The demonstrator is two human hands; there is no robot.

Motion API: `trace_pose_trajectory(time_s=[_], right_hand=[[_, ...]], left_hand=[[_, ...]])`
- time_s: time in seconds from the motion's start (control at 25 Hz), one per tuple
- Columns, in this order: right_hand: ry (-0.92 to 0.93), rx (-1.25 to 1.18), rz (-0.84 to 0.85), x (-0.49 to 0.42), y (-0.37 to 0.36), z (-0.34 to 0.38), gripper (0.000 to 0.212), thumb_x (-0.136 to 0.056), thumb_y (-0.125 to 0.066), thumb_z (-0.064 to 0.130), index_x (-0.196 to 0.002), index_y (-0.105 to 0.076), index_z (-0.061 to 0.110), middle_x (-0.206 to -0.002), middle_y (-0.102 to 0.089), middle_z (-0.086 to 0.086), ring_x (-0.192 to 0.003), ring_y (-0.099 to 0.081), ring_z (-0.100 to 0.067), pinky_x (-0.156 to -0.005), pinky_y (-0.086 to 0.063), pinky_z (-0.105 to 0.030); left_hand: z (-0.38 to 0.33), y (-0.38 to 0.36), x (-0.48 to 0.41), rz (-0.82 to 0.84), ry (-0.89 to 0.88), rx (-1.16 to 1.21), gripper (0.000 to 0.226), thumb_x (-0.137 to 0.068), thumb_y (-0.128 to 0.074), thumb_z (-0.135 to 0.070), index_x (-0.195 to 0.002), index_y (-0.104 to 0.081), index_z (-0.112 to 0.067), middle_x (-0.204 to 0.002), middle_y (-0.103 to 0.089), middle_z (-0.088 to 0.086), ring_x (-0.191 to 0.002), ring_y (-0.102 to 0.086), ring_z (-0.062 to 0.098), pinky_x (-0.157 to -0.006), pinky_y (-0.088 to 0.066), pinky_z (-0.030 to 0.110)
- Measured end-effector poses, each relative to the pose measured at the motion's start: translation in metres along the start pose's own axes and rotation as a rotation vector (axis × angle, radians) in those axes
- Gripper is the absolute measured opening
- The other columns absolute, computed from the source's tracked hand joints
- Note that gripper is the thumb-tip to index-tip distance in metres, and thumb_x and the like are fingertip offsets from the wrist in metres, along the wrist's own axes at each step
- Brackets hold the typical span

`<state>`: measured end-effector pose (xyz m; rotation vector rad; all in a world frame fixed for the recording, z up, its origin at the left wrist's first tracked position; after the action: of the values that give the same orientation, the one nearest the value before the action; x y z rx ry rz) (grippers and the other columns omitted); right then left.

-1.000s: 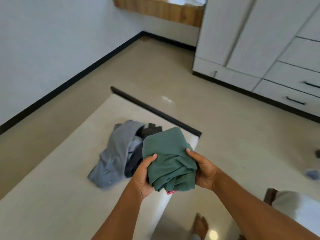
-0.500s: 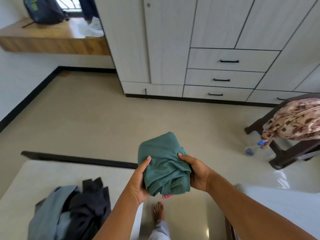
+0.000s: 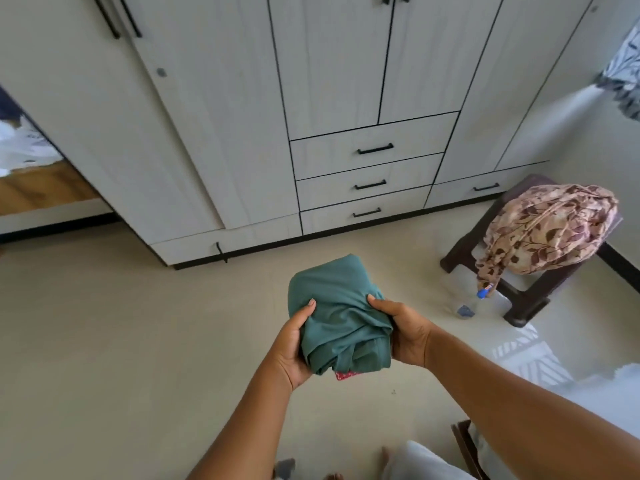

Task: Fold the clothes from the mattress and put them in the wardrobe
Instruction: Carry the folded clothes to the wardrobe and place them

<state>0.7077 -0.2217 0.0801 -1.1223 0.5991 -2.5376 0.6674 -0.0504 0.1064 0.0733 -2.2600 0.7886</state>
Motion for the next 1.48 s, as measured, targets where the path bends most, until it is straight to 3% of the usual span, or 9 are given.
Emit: trace_pose_trajectory(time_s=[0.2,0.36,0.72,0.88,1.04,1.16,1.28,1.48], right_hand=[[0.031,-0.064,-0.064,-0.070,0.046,0.085,0.062,-0.086,-0.079,0.037,-0.135,-0.061,0.005,-0.130,-0.067,-0.022,-0.123,-0.063,-0.041,-0.109,-0.046,-0.059],[0.024,-0.043,-0.078,-0.136,0.090,0.164,0.075,-0.075,-0.087,0.041,-0.137,-0.060,0.008,-0.131,-0.067,-0.020,-0.123,-0.063,-0.041,-0.108,-0.047,-0.059],[-0.038,-0.012,-0.076,-0.283,0.132,0.330,0.071,-0.075,-0.083,0.042,-0.135,-0.061,0.013,-0.129,-0.070,-0.017,-0.121,-0.065,-0.039,-0.106,-0.050,-0.054],[-0.135,0.070,-0.246,-0.369,0.170,0.367,0.075,-0.064,-0.083,0.051,-0.130,-0.065,0.022,-0.122,-0.074,-0.010,-0.117,-0.068,-0.034,-0.105,-0.051,-0.054],[-0.233,0.120,-0.424,-0.433,0.214,0.405,0.056,-0.077,-0.065,0.058,-0.119,-0.068,0.020,-0.119,-0.074,-0.006,-0.113,-0.067,-0.028,-0.106,-0.050,-0.052],[-0.167,0.406,-0.488,-0.473,0.238,0.451,0.036,-0.101,-0.047,0.044,-0.126,-0.061,0.022,-0.137,-0.060,-0.004,-0.125,-0.055,-0.026,-0.110,-0.041,-0.044],[-0.079,0.990,-0.494,-0.556,0.282,0.486,0.049,-0.106,-0.039,0.034,-0.152,-0.043,0.019,-0.159,-0.042,-0.011,-0.144,-0.039,-0.030,-0.118,-0.031,-0.039],[-0.012,1.647,-0.375,-0.698,0.344,0.475,0.055,-0.102,-0.036,0.030,-0.155,-0.034,0.015,-0.163,-0.032,-0.006,-0.149,-0.032,-0.028,-0.117,-0.034,-0.046]], left_hand=[[-0.055,-0.054,-0.109,0.031,0.051,-0.053,0.063,-0.093,-0.065,-0.056,-0.133,-0.065,-0.008,-0.129,-0.069,0.022,-0.120,-0.066,0.041,-0.111,-0.045,0.058],[-0.095,-0.101,-0.203,0.008,0.087,-0.064,0.059,-0.095,-0.064,-0.052,-0.133,-0.065,-0.006,-0.128,-0.069,0.022,-0.118,-0.067,0.041,-0.108,-0.048,0.056],[-0.205,-0.169,-0.379,-0.013,0.111,0.050,0.054,-0.100,-0.058,-0.045,-0.134,-0.062,-0.002,-0.130,-0.067,0.026,-0.119,-0.065,0.045,-0.107,-0.047,0.058],[-0.238,-0.169,-0.473,-0.005,0.193,0.080,0.054,-0.099,-0.058,-0.042,-0.137,-0.060,-0.003,-0.132,-0.065,0.027,-0.122,-0.063,0.047,-0.111,-0.043,0.060],[-0.256,-0.177,-0.553,-0.013,0.259,0.089,0.052,-0.100,-0.057,-0.042,-0.136,-0.061,-0.005,-0.131,-0.066,0.026,-0.121,-0.063,0.047,-0.109,-0.045,0.060],[-0.266,-0.174,-0.596,-0.071,0.293,0.072,0.050,-0.098,-0.059,-0.042,-0.133,-0.063,-0.007,-0.126,-0.070,0.023,-0.118,-0.066,0.043,-0.101,-0.051,0.055],[-0.259,-0.163,-0.657,-0.146,0.272,0.069,0.050,-0.096,-0.061,-0.043,-0.133,-0.064,-0.010,-0.126,-0.071,0.018,-0.111,-0.071,0.038,-0.097,-0.053,0.050],[-0.219,-0.123,-0.748,-0.229,0.243,0.117,0.041,-0.098,-0.060,-0.041,-0.127,-0.067,-0.013,-0.122,-0.074,0.016,-0.103,-0.075,0.035,-0.090,-0.059,0.050]])
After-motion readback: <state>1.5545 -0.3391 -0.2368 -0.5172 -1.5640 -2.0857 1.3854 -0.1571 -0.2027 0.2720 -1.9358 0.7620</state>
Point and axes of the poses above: each hand's wrist, its own x-axis away from the middle knuckle, its own y-axis out of the back of the hand, z = x × y, the point moved 9 cm from there along -x, towards the middle knuckle
